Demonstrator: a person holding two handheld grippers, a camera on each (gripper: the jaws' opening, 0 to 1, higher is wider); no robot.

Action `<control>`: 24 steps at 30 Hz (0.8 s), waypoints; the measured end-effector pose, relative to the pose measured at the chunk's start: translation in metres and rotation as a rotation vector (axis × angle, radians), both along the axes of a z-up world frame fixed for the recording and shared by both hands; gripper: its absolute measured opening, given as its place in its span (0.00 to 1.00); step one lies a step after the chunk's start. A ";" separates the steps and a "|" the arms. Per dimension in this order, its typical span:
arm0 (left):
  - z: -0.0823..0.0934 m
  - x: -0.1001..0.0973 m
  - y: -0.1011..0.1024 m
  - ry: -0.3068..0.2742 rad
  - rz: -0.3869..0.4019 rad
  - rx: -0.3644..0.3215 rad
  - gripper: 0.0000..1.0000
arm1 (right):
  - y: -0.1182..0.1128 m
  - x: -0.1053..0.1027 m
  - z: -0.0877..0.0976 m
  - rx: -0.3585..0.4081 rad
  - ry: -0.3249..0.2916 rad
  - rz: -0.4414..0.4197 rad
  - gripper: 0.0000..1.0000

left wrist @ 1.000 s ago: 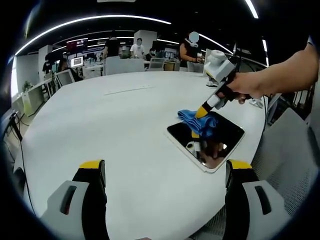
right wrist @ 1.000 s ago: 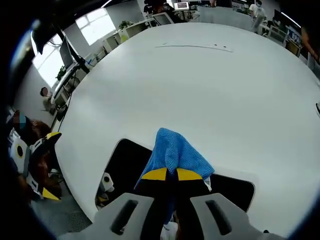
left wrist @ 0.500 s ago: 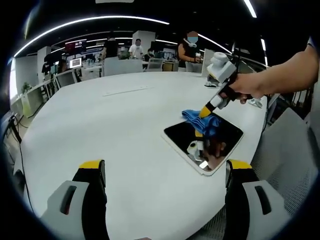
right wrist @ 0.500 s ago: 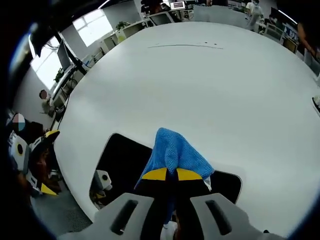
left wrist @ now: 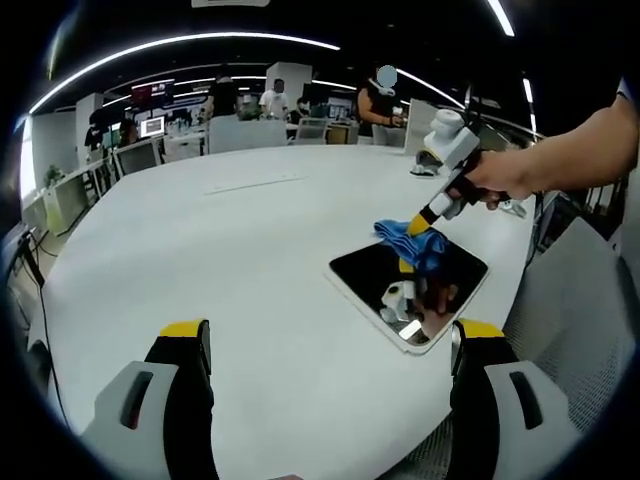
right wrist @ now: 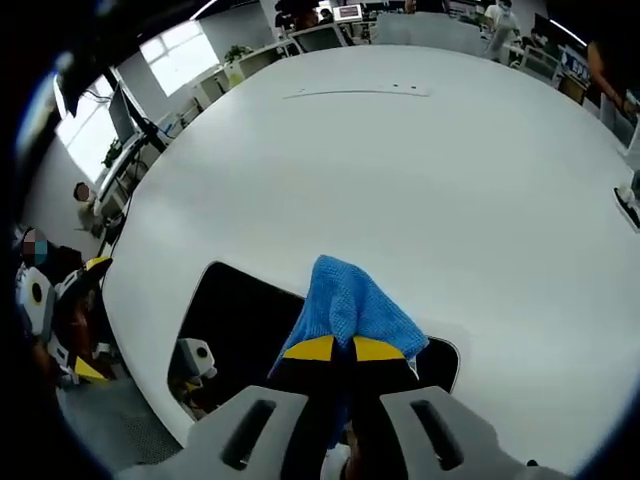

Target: Wipe the mirror surface with the cleaning cloth until all visible marks leave the cleaned area.

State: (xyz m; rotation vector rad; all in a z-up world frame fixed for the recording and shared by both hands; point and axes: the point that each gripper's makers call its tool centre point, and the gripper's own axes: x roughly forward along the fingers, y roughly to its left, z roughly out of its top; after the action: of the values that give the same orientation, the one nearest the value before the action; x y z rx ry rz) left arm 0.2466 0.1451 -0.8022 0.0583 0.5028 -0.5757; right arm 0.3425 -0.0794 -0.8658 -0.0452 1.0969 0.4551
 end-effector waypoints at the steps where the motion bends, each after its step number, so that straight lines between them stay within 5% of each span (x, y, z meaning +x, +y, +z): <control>1: 0.000 0.000 0.000 0.000 0.000 0.000 0.99 | 0.000 0.000 0.000 0.001 -0.001 -0.003 0.00; 24: 0.015 -0.004 -0.005 -0.016 0.035 0.002 0.99 | -0.004 -0.029 -0.001 0.035 -0.011 -0.043 0.00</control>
State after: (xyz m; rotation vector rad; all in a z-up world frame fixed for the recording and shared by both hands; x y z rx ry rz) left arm 0.2427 0.1401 -0.7876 0.0555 0.4877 -0.5403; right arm 0.3130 -0.0839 -0.8666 0.0071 1.0766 0.4349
